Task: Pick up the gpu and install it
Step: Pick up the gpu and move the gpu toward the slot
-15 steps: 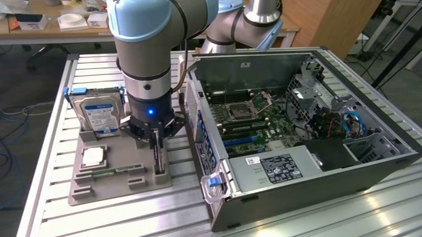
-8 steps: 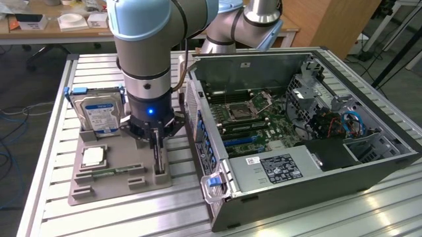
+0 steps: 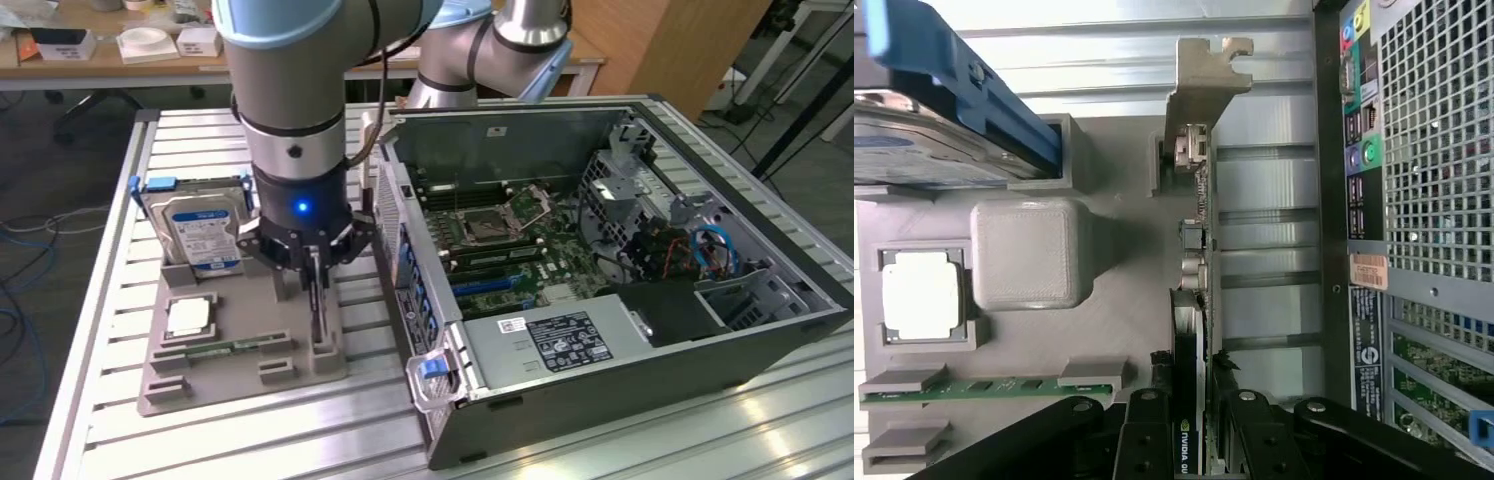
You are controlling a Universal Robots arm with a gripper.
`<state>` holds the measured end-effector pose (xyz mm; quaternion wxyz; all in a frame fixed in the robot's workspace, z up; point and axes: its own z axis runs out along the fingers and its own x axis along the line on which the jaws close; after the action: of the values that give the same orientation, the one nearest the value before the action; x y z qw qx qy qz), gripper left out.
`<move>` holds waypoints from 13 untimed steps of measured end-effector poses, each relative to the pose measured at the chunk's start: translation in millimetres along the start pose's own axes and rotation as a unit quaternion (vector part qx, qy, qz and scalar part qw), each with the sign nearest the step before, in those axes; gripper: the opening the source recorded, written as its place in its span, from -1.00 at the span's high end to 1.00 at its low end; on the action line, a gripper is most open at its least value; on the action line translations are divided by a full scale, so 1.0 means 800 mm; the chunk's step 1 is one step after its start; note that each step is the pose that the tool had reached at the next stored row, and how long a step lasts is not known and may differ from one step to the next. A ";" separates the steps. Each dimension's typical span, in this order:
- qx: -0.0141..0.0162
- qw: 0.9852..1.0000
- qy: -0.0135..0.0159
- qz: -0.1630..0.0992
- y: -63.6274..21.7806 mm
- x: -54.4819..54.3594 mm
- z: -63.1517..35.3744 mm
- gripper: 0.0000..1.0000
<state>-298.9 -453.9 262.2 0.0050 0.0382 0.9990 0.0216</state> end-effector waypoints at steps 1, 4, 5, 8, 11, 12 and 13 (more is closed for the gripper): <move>0.000 1.000 0.000 0.000 0.000 0.000 -0.005 0.47; 0.000 1.000 0.000 0.000 0.001 0.000 -0.020 0.47; 0.000 1.000 0.000 0.000 0.001 0.000 -0.026 0.47; 0.000 1.000 0.000 0.000 0.002 0.000 -0.043 0.47; 0.000 1.000 0.000 0.000 0.003 0.000 -0.059 0.47; 0.000 1.000 0.000 0.000 0.003 -0.001 -0.063 0.47; 0.000 1.000 0.000 0.000 0.003 -0.001 -0.066 0.47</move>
<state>-298.9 -453.9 315.3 0.0050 0.0382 0.9990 0.0216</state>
